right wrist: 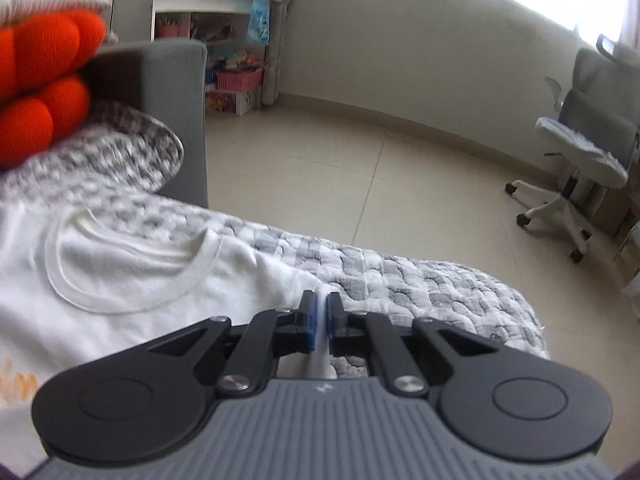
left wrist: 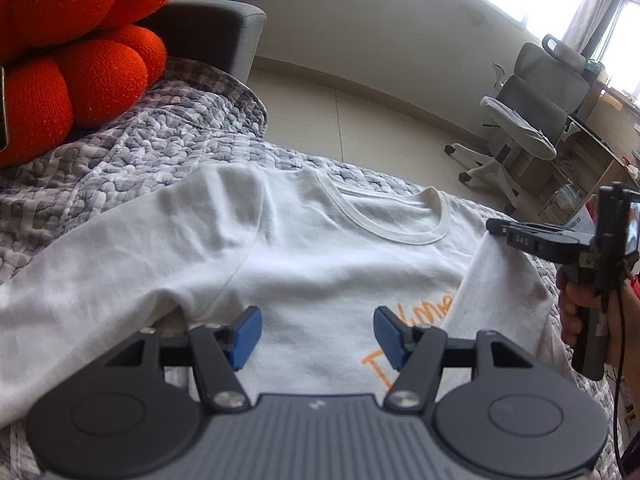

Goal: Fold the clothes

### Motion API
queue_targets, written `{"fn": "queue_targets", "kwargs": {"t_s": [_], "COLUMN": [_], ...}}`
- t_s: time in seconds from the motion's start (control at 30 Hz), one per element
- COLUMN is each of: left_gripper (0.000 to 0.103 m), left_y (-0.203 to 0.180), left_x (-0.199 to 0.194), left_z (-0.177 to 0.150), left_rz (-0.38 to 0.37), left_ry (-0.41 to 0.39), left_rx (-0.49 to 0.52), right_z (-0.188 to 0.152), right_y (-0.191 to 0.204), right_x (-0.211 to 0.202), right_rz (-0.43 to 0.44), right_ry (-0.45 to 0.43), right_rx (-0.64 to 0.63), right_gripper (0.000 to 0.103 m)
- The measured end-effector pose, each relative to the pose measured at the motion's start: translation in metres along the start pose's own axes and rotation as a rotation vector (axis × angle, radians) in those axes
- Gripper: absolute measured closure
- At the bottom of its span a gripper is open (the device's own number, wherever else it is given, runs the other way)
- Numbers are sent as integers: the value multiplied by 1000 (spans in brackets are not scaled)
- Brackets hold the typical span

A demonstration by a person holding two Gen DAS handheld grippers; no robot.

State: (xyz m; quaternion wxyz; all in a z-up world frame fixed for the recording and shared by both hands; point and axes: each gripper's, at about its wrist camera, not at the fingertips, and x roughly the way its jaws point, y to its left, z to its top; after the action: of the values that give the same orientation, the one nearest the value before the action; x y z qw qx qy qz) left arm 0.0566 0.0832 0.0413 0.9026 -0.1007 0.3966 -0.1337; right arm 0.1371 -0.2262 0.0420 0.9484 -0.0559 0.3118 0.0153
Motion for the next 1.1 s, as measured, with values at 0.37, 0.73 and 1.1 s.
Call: {"fn": "queue_targets", "kwargs": {"t_s": [0.37,0.73,1.1], "left_gripper": [40,40,40], "left_y": [3,2,4], "left_x": [-3,-5,-6], "left_z": [2,2,2], "left_rz": [2,14,16], "left_ry": [-7,-11,-11], "left_rx": [-10,-7,-10], "right_z": [10,-7,-22], "right_y": [-19,11,17], "right_x": [-49,-59,-29], "right_rz": [6,137,106], "right_ry": [-51,78,124], "right_rx": [103,-21,-44], "right_gripper": [71,80,84]}}
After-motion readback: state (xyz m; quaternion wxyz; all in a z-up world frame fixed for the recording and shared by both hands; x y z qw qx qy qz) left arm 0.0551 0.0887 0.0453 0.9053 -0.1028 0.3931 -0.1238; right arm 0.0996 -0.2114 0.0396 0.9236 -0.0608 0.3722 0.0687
